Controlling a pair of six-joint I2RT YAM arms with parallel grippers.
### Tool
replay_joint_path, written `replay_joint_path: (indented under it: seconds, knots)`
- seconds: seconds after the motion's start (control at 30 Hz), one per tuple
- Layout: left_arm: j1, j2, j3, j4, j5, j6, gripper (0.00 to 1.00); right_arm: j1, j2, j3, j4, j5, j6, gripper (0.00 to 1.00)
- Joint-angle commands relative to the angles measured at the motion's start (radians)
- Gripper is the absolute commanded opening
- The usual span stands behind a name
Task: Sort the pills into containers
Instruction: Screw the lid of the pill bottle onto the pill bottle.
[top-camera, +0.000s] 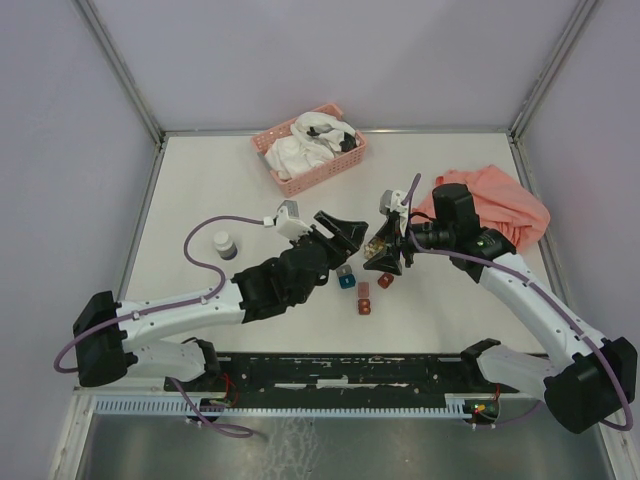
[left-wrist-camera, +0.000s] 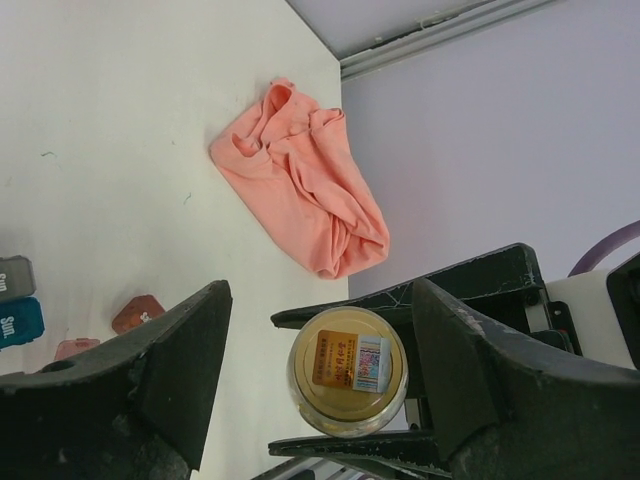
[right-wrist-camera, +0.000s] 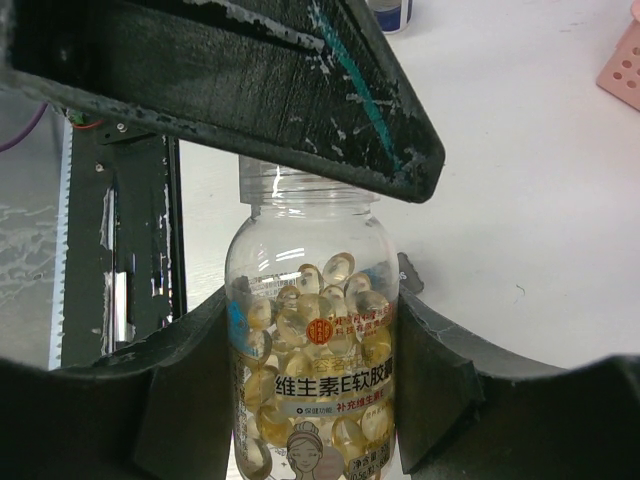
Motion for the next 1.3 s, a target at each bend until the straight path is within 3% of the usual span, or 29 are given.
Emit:
replay_joint_path:
  seconds: [0.0,0.5,0.63,0.8,0.93,1.03,1.13,1.17,1.27]
  knots:
    - [-0.013,0.006,0.052,0.004,-0.057,-0.056,0.78,0.006,-0.016,0.043,0.011,0.009,-0.011,0.02]
    - [-0.025,0.01,0.048,0.008,-0.061,-0.065,0.6,0.006,-0.006,0.045,0.008,0.013,-0.005,0.02]
    - [-0.026,0.009,0.041,0.031,-0.053,-0.051,0.42,0.006,-0.005,0.046,0.006,0.015,-0.005,0.02]
    - [-0.027,0.008,0.039,0.039,-0.036,-0.041,0.34,0.006,-0.003,0.047,0.006,0.01,0.001,0.02]
    - [-0.027,0.001,0.025,0.078,-0.017,0.006,0.18,0.006,0.007,0.051,0.012,-0.013,0.026,0.02]
    - [-0.026,-0.016,-0.02,0.186,0.002,0.122,0.1,0.005,0.023,0.055,0.03,-0.062,0.074,0.02]
    - [-0.023,-0.058,-0.151,0.437,0.077,0.32,0.07,0.0,0.039,0.044,0.086,-0.134,0.158,0.02]
    - [-0.017,-0.072,-0.196,0.562,0.148,0.391,0.06,-0.001,0.046,0.036,0.113,-0.157,0.188,0.02]
    - [0.04,-0.112,-0.287,0.727,0.354,0.535,0.03,-0.003,0.066,0.016,0.201,-0.22,0.292,0.02]
